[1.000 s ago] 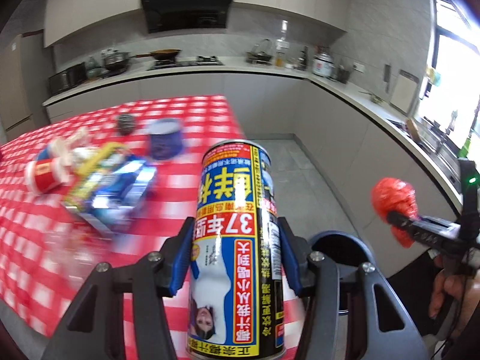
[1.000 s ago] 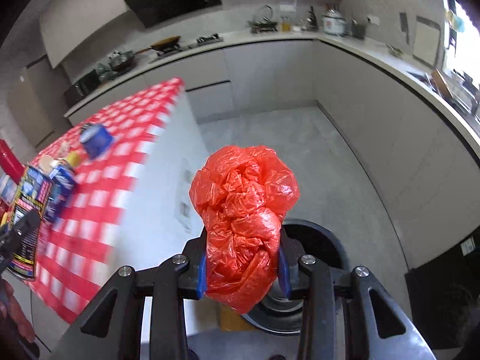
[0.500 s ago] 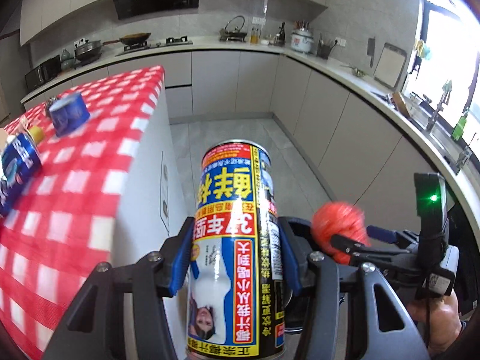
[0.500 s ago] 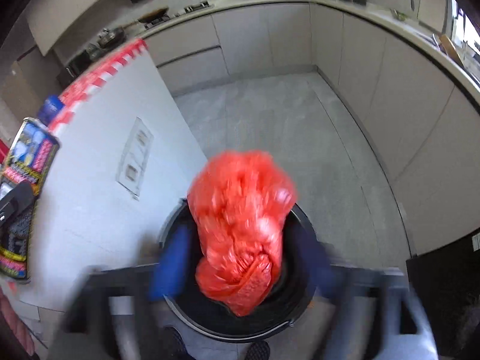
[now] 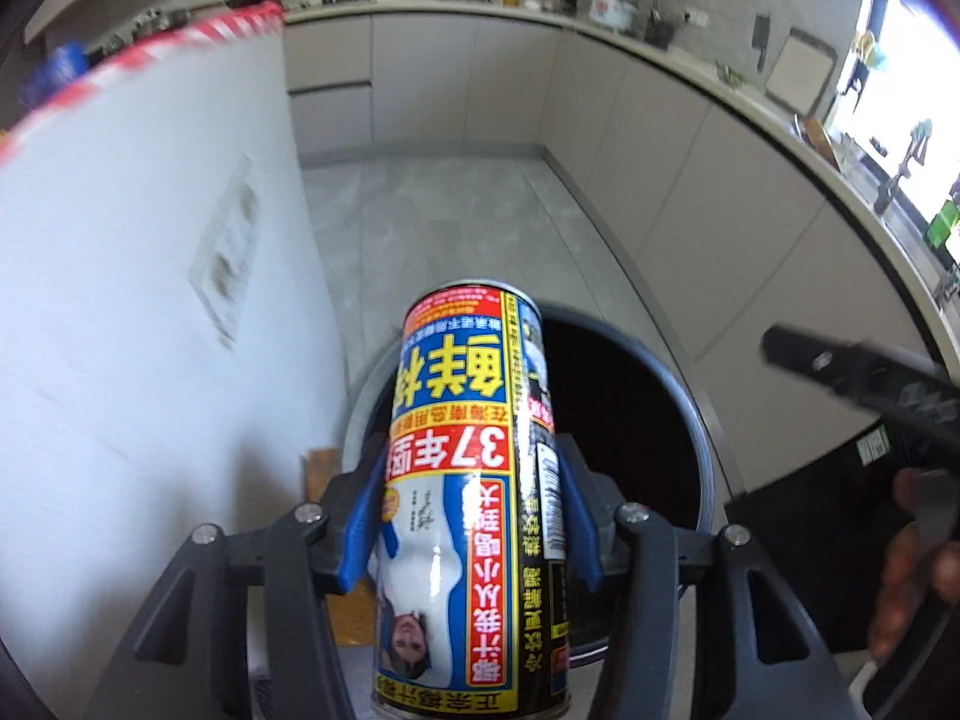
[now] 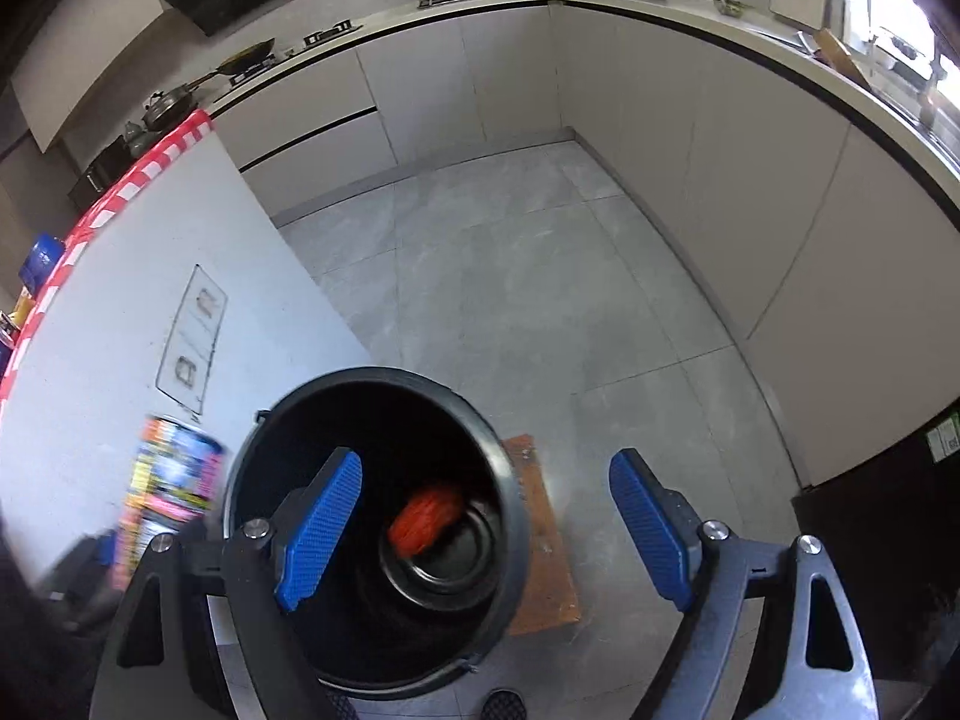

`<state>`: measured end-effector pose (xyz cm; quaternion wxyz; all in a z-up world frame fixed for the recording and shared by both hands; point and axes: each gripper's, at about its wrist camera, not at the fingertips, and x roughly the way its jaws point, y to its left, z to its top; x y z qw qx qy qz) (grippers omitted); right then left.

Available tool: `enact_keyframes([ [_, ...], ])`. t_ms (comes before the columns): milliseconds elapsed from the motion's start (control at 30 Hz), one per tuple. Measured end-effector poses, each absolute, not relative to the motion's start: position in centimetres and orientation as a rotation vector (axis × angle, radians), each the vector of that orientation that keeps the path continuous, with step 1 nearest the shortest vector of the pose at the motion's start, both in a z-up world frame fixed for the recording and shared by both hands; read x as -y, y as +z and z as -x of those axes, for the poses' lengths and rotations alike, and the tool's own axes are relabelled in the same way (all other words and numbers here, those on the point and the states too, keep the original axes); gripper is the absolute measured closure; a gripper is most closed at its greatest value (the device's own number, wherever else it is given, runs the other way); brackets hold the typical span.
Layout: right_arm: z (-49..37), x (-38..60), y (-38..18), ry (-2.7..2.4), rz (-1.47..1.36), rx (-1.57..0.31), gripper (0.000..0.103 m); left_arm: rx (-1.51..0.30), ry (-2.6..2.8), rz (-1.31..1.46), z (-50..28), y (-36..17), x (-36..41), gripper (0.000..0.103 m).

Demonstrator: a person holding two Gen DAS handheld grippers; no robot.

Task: Collect trash
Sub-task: 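Move the white spray can over the black bin with the left tool and release it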

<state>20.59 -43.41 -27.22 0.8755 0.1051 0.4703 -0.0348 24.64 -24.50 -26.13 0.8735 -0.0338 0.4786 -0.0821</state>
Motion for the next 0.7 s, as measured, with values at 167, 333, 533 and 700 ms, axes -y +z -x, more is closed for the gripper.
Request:
enact_keyframes([
  [167,-19.5,45.2,-26.6,-0.114,-0.236,-0.982,0.017,-1.017,-0.175,0.065,-25.1,-25.9,26.7,0.033],
  [333,-18.8,45.7,-23.8,-0.116,-0.27,-0.954,0.016,-0.905,-0.115,0.09,-24.2,-19.9,25.1,0.009],
  [533,-18.0,43.8,-19.6,-0.08,-0.275,-0.898,0.017,-0.854,-0.078,0.058,-22.1,-14.0,22.5,0.009],
  [700,-17.6,40.7,-16.9,-0.026,-0.277,-0.869,0.017,-0.766,0.021,0.006,-19.0,-10.9,19.1,0.009],
])
